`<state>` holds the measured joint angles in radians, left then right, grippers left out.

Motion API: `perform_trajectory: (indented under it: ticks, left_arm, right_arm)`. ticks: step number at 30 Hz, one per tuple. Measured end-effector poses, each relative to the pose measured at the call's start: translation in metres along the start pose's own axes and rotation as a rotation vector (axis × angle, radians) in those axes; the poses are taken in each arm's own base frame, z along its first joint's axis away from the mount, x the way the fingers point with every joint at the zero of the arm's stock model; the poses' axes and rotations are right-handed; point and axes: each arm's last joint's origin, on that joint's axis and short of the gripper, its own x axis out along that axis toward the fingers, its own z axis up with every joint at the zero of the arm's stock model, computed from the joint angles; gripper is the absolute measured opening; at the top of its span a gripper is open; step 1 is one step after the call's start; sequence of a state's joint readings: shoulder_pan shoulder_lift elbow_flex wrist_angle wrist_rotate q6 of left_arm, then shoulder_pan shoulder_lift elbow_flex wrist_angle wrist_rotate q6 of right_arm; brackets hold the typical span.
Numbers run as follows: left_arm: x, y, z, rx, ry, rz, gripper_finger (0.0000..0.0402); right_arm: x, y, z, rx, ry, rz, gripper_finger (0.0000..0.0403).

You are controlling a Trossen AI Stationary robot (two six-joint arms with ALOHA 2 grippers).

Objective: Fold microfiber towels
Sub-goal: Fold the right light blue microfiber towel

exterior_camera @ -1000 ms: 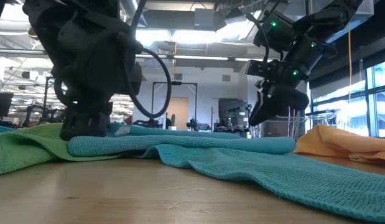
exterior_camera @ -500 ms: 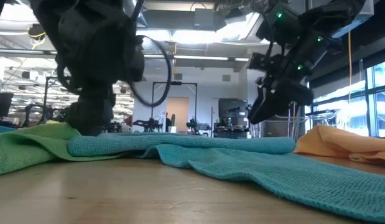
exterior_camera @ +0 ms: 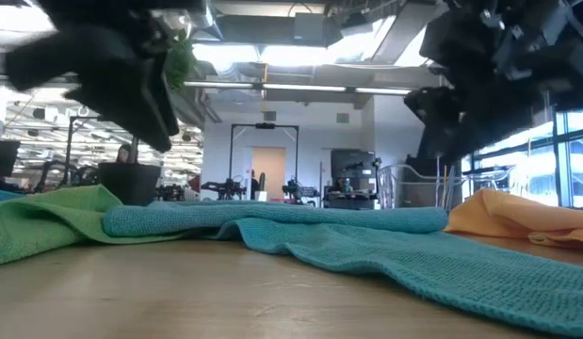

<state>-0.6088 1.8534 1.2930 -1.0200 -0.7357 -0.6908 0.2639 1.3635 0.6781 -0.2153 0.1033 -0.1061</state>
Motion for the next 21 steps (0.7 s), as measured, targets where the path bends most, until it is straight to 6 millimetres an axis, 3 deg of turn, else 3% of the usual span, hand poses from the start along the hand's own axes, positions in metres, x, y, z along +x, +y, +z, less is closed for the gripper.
perform_trajectory:
  ticks: [9, 21]
  left_arm:
    - [0.028, -0.013, -0.014, 0.029, 0.088, 0.026, 0.0177]
    - [0.042, -0.017, -0.019, -0.049, 0.167, -0.11, 0.0177]
  right_arm:
    - [0.04, 0.006, -0.011, -0.062, 0.108, -0.099, 0.0165]
    - [0.036, 0.007, -0.007, -0.037, 0.072, -0.067, 0.0165]
